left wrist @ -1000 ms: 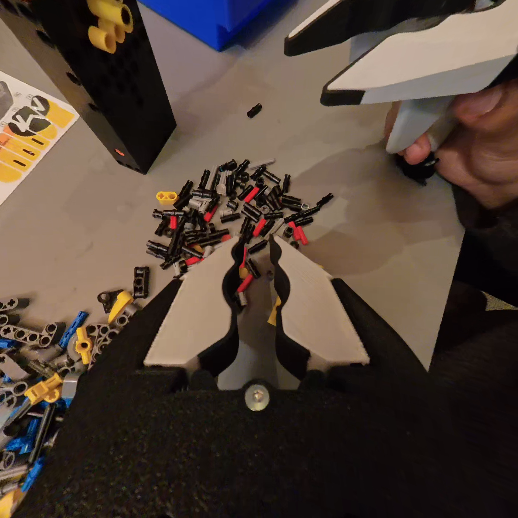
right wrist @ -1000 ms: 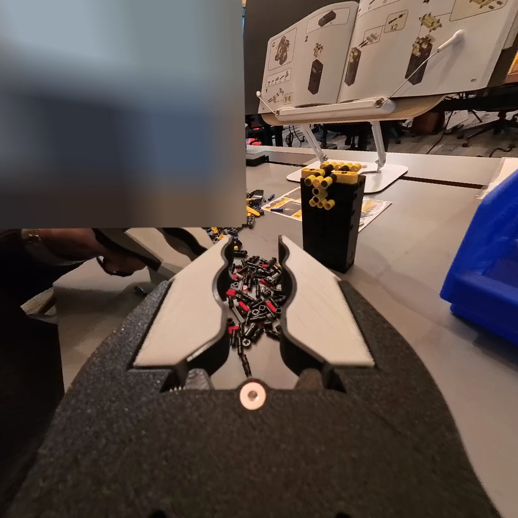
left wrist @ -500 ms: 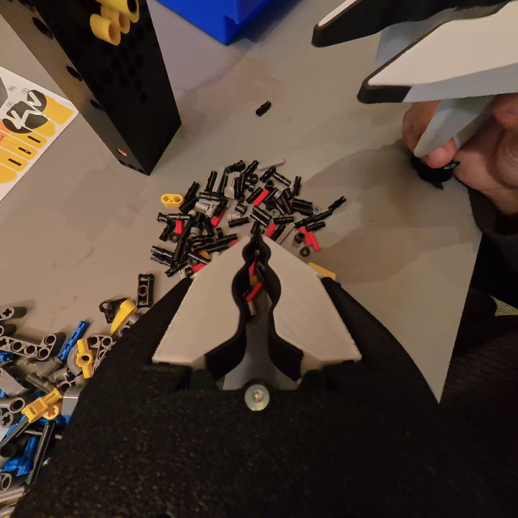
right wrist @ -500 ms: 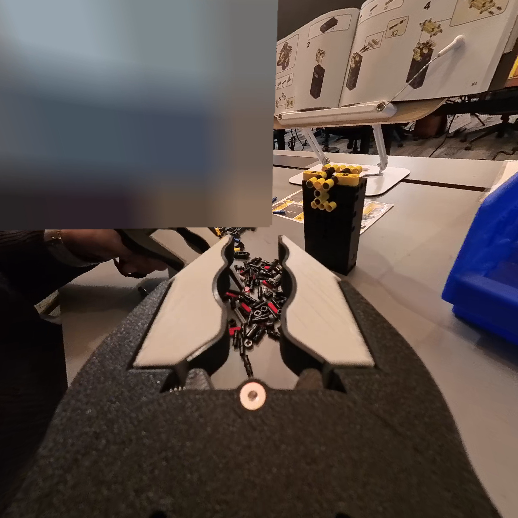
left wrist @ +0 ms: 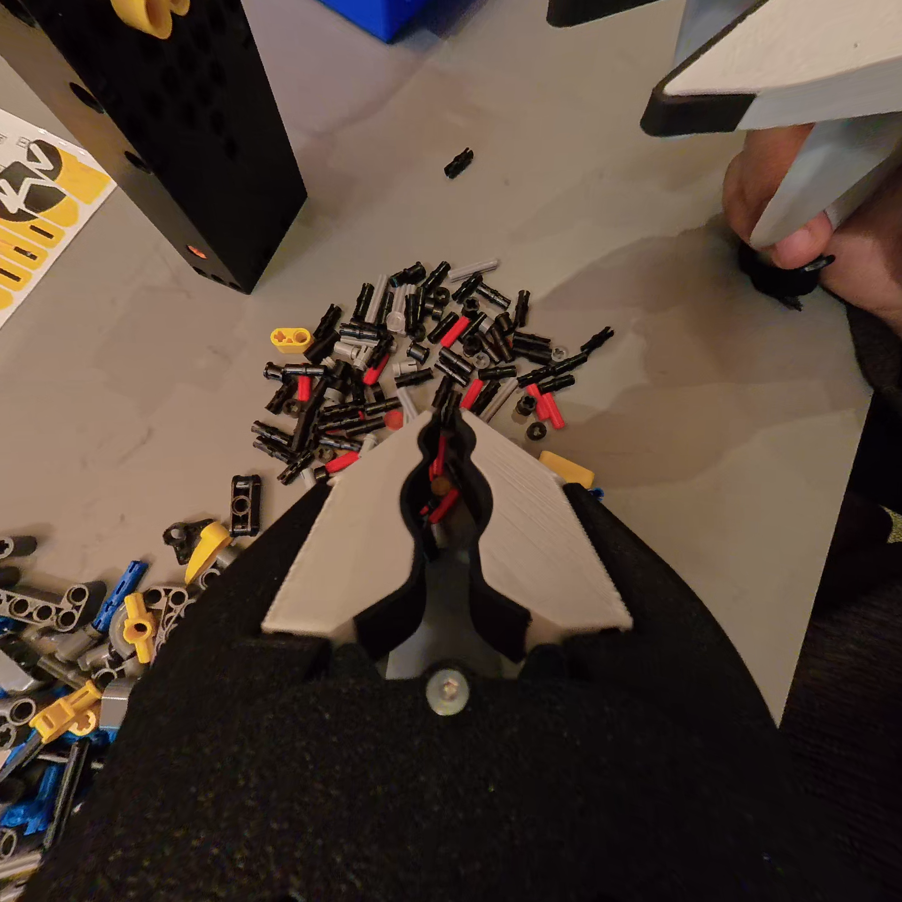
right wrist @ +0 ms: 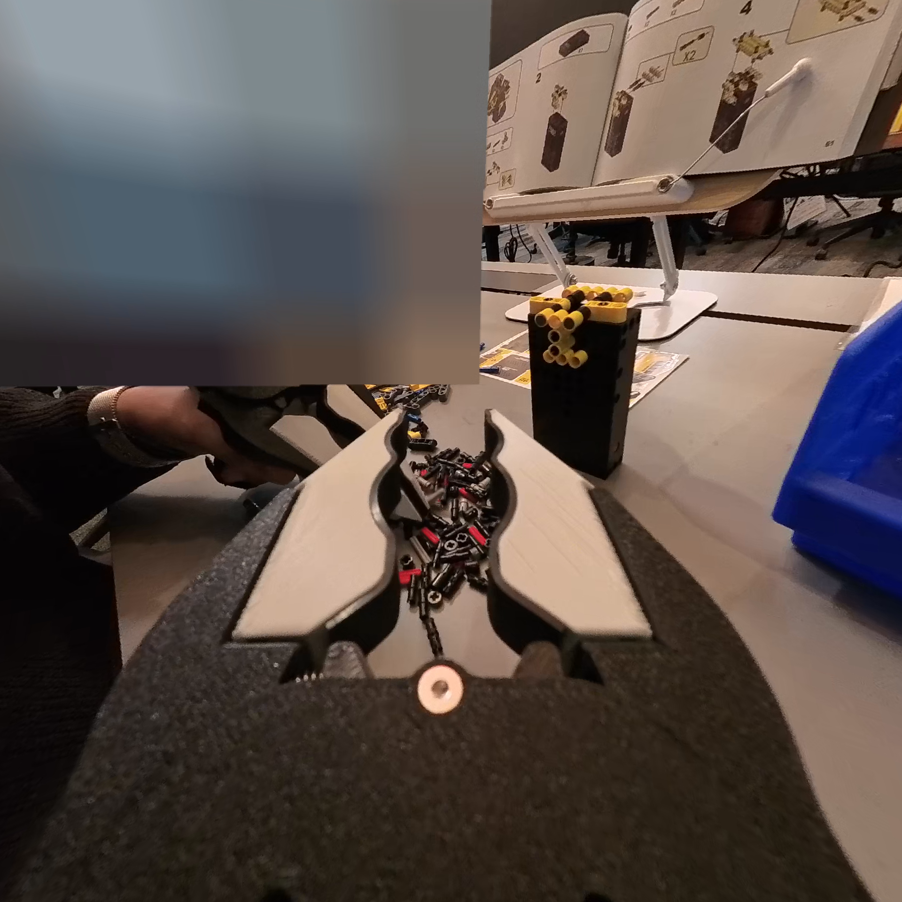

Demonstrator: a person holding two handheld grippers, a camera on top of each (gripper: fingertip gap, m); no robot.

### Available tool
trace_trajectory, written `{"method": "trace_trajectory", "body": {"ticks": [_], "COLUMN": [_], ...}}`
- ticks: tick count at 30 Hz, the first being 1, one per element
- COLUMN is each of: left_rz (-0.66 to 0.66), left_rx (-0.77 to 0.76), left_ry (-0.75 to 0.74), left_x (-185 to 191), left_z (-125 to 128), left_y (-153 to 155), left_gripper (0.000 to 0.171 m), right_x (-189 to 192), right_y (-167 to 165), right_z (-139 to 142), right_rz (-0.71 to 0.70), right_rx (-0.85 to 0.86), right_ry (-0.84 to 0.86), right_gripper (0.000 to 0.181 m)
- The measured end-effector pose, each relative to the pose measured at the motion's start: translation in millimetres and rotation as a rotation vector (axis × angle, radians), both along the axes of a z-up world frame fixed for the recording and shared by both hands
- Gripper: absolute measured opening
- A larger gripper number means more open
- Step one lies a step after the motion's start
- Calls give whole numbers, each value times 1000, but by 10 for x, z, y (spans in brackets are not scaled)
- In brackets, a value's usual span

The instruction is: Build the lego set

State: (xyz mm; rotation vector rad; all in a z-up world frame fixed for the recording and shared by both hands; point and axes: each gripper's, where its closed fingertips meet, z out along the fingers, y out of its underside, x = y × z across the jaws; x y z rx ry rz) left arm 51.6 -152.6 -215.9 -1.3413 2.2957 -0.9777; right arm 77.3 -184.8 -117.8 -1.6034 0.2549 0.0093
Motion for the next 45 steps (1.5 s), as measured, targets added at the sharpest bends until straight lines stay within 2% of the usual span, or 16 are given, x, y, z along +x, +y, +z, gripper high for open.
{"method": "trace_trajectory", "body": {"ticks": [20, 23, 31, 45], "left_rz": [-22, -3, 5, 61], "left_rx": [-70, -104, -340, -383], "left_ry": [9, -27, -109, -108], "left_x": [5, 60, 65, 137], "left_z": [-8, 112, 510, 515], "left_y": [-17, 11, 36, 198], "left_gripper": [6, 4, 0, 0], "right_x": [12, 11, 43, 84], "right_y": [10, 12, 30, 37], "right_z": [-20, -24, -53, -51], "right_rz": [-2, -2, -4, 5], "right_rx": [-12, -15, -27, -12], "right_ry": [12, 12, 40, 81], "right_gripper": [31, 31, 31, 31]}}
